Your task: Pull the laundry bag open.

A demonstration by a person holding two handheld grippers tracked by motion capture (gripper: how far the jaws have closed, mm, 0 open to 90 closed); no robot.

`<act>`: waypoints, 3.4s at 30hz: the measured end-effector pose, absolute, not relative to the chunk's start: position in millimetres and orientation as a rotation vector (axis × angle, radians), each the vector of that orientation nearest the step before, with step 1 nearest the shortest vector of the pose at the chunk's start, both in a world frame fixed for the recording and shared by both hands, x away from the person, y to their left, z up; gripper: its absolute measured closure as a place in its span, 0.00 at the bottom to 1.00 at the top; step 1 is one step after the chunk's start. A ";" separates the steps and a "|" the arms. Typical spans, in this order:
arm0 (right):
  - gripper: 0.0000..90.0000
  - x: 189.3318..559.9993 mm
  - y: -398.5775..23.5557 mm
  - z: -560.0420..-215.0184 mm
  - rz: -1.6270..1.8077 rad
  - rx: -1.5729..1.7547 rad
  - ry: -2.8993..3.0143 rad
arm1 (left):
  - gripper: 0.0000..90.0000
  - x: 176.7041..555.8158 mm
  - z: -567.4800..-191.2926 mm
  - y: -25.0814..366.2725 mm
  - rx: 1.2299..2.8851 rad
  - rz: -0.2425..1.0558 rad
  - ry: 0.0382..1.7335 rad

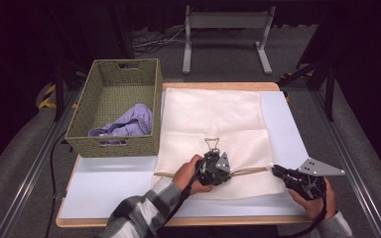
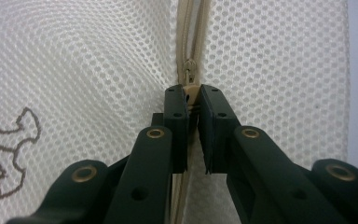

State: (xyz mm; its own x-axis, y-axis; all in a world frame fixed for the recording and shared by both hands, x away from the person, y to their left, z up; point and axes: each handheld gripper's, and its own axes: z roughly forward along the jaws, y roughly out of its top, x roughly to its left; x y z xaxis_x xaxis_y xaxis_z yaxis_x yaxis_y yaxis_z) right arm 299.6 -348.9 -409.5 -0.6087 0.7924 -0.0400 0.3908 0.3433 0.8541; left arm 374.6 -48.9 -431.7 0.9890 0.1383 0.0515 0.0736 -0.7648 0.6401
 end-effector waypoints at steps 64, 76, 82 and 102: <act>0.94 304.4 -351.2 -418.8 1.108 1.092 2.166 | 0.92 365.4 -434.0 115.5 2.487 0.196 0.363; 0.94 304.7 -351.1 -420.2 1.104 1.103 2.168 | 0.92 364.7 -434.2 146.6 2.468 0.207 0.421; 0.94 304.8 -351.2 -420.8 1.103 1.108 2.170 | 0.92 364.7 -433.7 159.3 2.455 0.203 0.457; 0.93 305.7 -351.6 -423.7 1.091 1.122 2.178 | 0.92 363.2 -443.9 177.5 2.406 0.191 0.517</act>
